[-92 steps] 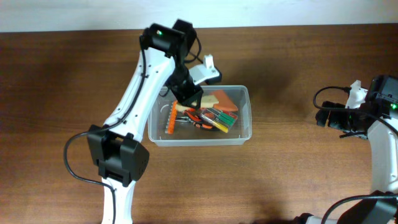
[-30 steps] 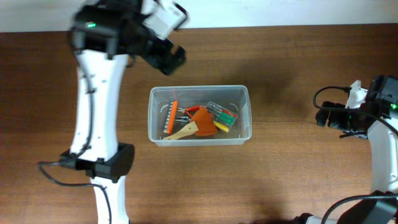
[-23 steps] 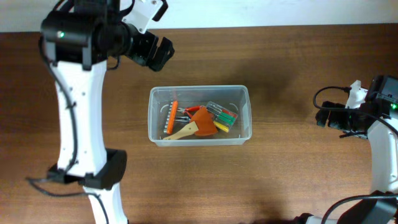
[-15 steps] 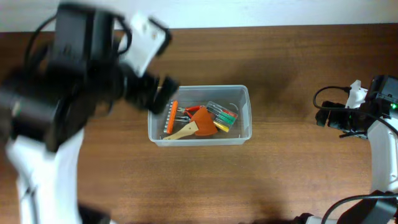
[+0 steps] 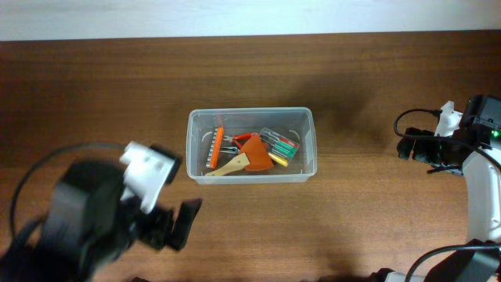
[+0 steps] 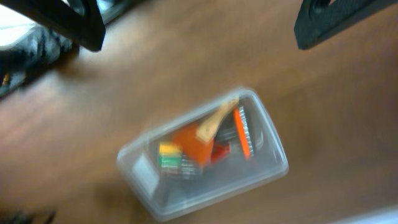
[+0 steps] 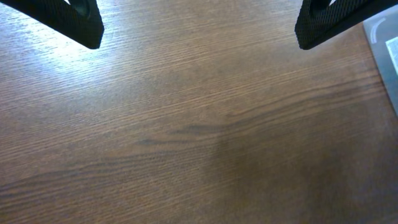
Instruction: Pack container
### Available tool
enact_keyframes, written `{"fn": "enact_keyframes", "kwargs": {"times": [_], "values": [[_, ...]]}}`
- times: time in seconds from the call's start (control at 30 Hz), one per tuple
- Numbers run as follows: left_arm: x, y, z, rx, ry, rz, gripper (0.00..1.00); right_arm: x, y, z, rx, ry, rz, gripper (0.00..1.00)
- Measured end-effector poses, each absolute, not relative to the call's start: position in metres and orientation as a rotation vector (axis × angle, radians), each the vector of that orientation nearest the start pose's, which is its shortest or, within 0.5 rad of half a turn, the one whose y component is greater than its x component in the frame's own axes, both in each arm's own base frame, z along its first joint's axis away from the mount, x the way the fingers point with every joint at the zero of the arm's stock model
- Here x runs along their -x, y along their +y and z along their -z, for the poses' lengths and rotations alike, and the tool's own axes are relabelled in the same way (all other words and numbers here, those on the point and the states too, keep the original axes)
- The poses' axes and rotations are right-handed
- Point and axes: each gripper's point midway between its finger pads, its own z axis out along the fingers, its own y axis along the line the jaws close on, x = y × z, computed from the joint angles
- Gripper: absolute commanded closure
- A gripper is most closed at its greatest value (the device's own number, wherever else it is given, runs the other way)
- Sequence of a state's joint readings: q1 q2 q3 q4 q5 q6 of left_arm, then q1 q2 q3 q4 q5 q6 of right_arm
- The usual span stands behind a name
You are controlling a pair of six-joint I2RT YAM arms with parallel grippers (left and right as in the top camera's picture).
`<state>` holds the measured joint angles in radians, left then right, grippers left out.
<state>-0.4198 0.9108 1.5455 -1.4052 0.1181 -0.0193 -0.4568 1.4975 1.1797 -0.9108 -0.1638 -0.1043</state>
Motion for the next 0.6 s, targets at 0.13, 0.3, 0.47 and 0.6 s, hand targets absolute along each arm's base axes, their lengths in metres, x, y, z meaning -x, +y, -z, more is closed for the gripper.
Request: {"fn": "enact_keyframes", "kwargs": {"times": [0.13, 0.3, 0.47, 0.6], "values": [[-0.142, -0.085, -0.362, -0.467, 2.136, 0.393, 0.01, -0.312, -0.122, -0.128, -0.447, 2.731, -0.086, 0.01], [-0.126, -0.078, -0.363, -0.451, 2.106, 0.405, 0.01, -0.312, -0.122, -0.128, -0.447, 2.731, -0.086, 0.01], [-0.118, -0.074, -0.349, -0.453, 2.172, 0.398, 0.01, -0.312, -0.122, -0.128, -0.446, 2.731, -0.086, 0.01], [-0.122, -0.076, -0.353, -0.458, 2.148, 0.397, 0.01, -0.312, -0.122, -0.128, -0.447, 2.730, -0.086, 0.01]]}}
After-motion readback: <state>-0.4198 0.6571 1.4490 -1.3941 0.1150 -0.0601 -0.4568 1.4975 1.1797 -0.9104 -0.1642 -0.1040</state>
